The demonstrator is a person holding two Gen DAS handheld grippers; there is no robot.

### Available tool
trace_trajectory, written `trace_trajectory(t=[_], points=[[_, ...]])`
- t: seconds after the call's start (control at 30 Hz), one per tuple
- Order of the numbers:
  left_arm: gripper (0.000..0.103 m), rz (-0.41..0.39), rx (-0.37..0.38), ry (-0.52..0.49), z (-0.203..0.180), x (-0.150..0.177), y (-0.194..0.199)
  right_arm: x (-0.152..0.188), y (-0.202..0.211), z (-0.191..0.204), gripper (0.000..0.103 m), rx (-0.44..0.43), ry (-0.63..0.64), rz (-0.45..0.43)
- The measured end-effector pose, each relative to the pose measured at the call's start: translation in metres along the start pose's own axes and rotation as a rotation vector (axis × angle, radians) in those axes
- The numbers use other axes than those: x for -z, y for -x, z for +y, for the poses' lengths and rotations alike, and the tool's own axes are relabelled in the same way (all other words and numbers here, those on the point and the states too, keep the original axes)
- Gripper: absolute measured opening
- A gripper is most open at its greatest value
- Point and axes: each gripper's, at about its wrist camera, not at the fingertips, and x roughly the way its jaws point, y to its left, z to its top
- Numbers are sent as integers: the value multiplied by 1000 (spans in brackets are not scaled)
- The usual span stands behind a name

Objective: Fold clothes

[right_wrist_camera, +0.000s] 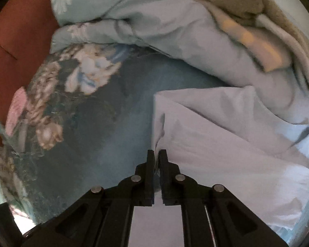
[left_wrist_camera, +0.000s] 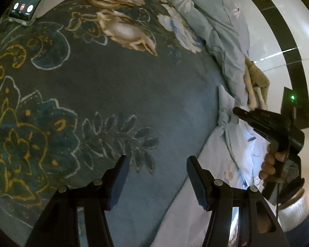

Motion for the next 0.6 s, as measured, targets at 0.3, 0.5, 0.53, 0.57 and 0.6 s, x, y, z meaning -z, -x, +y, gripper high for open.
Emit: trace_trajectory(t=[0.3, 0.5, 0.53, 0.57, 0.6], points=[[63, 89, 80, -63, -9, 13, 6, 59, 85, -27, 34, -15, -17, -94], [63, 258, 118, -196, -20, 32, -8, 182, 109, -112, 36, 40, -304, -2], [63, 290, 124, -213, -22, 36, -11, 206, 111, -125, 36, 57, -354, 21], [63, 316, 130, -227, -24, 41, -13, 228, 113, -133, 36, 55, -402, 28], [63, 339, 135, -245, -26, 45, -14, 250, 115, -141, 36, 52, -451, 36]])
